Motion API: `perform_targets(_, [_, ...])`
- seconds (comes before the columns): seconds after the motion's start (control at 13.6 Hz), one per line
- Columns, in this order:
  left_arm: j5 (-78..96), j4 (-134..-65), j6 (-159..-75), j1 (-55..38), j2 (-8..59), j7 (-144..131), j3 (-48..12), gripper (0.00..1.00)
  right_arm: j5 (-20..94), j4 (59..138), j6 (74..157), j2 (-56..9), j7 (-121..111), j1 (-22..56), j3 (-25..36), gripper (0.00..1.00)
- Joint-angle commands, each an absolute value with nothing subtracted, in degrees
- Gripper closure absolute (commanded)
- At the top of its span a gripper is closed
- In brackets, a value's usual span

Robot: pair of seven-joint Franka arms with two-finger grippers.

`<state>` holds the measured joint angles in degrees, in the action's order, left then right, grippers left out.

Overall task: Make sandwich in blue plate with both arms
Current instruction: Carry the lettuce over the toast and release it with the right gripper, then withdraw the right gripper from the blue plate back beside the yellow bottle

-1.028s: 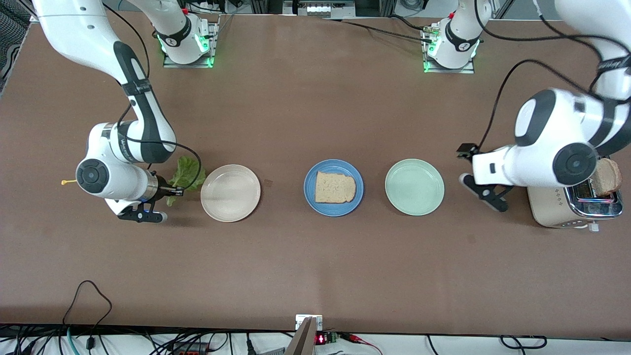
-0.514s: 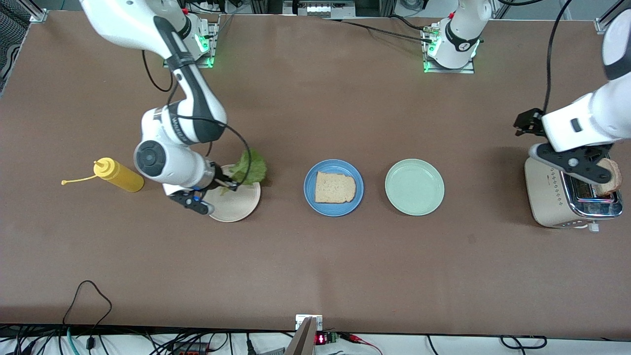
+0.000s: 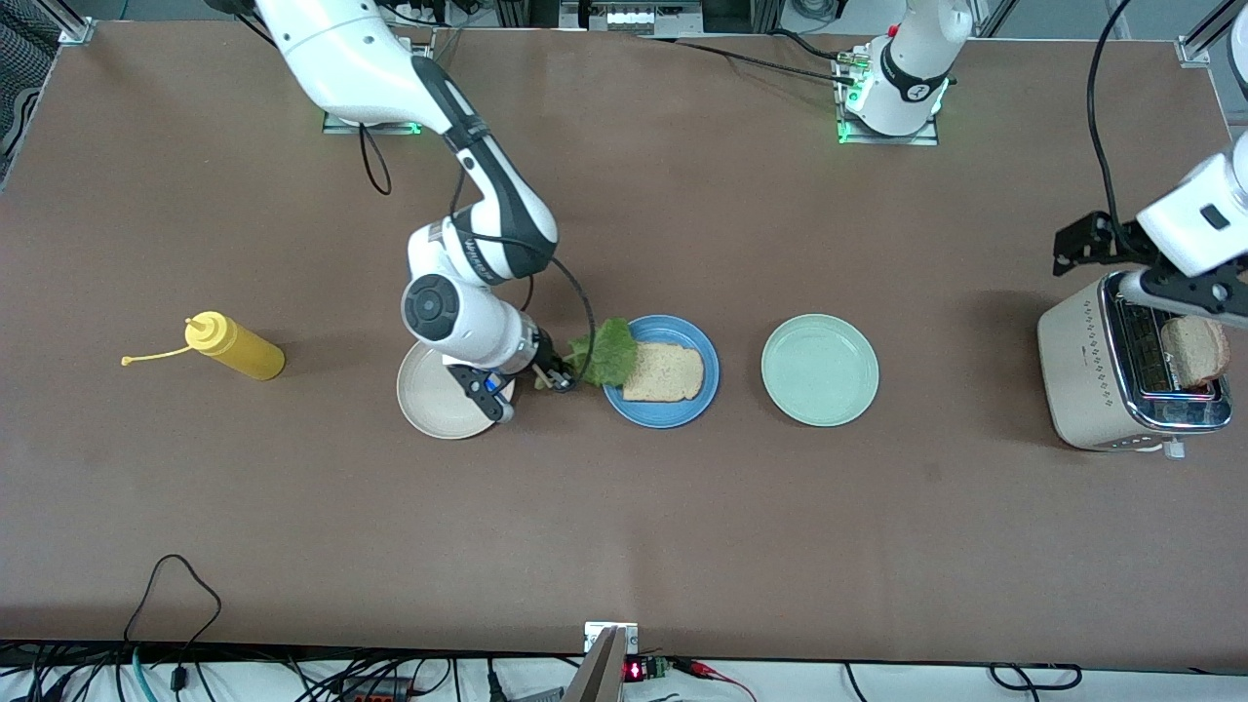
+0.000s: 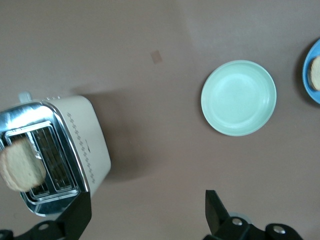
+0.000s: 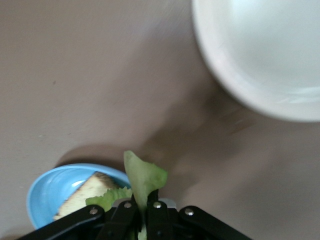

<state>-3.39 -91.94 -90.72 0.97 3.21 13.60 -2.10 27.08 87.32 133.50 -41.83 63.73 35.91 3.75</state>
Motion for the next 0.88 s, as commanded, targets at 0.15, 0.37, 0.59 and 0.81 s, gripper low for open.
perform_targets(0.15, [-3.43, -95.19, -91.14, -0.09, 0.35, 12.48, -2.63, 0.00, 33.48, 78.68, 137.63, -49.38, 72.22, 40.25, 4.31, 1.00])
perform_targets(0.37, [-3.34, -95.10, -91.14, 0.00, 0.44, 12.39, -2.81, 0.00, 33.57, 76.03, 141.66, -52.73, 76.19, 42.79, 4.31, 1.00])
perform_targets(0.59, [-3.34, -95.10, -91.05, 0.09, 0.35, 12.39, -2.81, 0.00, 33.57, 75.94, 142.38, -53.17, 76.29, 42.98, 4.31, 0.86])
perform_targets(0.81, [-3.34, -95.10, -90.97, 0.09, 0.35, 12.30, -2.81, 0.00, 33.23, 76.03, 141.86, -52.74, 75.94, 42.63, 4.48, 0.00])
